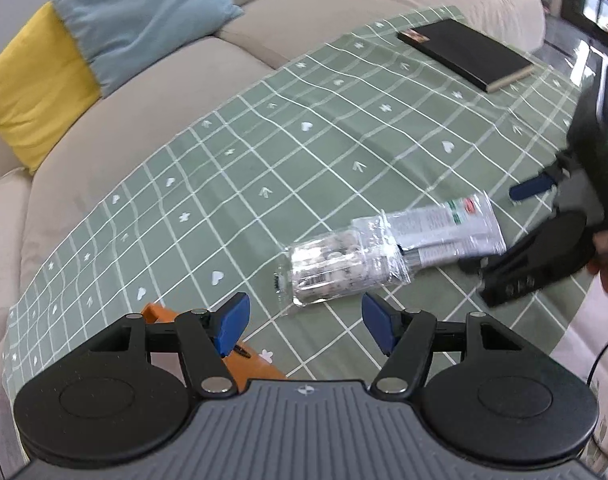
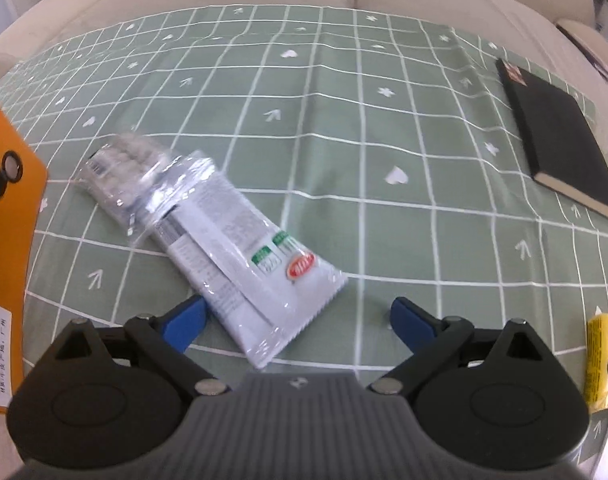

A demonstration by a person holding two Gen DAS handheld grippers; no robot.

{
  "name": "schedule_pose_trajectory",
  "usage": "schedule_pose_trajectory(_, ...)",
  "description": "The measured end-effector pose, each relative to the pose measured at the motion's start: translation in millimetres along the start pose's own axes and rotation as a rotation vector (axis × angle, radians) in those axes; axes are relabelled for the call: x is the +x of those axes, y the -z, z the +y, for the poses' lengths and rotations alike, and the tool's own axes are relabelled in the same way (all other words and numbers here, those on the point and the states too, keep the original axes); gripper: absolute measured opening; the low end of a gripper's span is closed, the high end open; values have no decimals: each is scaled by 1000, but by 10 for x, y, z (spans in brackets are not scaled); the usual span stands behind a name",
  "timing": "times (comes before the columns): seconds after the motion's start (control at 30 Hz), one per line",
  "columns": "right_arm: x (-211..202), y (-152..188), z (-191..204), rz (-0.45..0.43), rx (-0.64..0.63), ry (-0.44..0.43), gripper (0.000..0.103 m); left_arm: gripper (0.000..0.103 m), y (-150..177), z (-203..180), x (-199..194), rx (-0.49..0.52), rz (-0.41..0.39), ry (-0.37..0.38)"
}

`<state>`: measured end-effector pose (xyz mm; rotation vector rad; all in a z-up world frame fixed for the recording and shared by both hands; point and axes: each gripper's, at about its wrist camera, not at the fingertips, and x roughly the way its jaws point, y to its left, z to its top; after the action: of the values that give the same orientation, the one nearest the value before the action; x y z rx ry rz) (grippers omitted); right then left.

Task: Organize snacks
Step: 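Move both tools toward the white packet and clear egg-snack pack, then grasp the clear egg-snack pack with the left tool while the right tool grasps the white packet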

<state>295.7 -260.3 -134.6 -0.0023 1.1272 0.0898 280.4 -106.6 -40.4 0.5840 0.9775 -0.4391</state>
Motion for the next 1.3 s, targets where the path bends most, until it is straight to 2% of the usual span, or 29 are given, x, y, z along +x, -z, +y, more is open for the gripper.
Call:
schedule_pose_trajectory(0.17, -17, -66, -75, -32, 72, -88, 91, 76, -95, -99, 126, 135, 35, 28)
schedule_pose_trajectory(0.23, -4, -94, 26, -57, 20, -114, 88, 76, -141, -157, 183, 204, 50, 35)
schedule_pose_trajectory(0.4, 85, -109, 236, -132, -198, -74, 88, 76, -200, -258, 366, 349, 89, 58)
schedule_pose_trajectory(0.6, 154, -156, 116, -174, -233, -77, 92, 76, -241, -363, 654, 488, 146, 66)
schedule_pose_trajectory(0.7, 97, -127, 147, -234, -270, -87, 96, 76, -287, -386, 811, 535, 175, 65)
schedule_pose_trajectory(0.8, 73, -95, 183, -256, -309, -120, 96, 77, -321, -390, 925, 566, 186, 75)
schedule_pose_trajectory(1.0, 111, -57, 217, -278, -363, -155, 95, 81, -433, -347, 1054, 542, 182, 120)
schedule_pose_trajectory(1.13, 134, -44, 225, -260, -357, -169, 94, 86, -523, -213, 1130, 421, 200, 152)
schedule_pose_trajectory(1.23, 88, -9, 248, -261, -376, -145, 74, 84, -544, -126, 1151, 312, 225, 158)
schedule_pose_trajectory(1.3, 68, -15, 252, -243, -385, -127, 67, 81, -551, -105, 1151, 241, 248, 149)
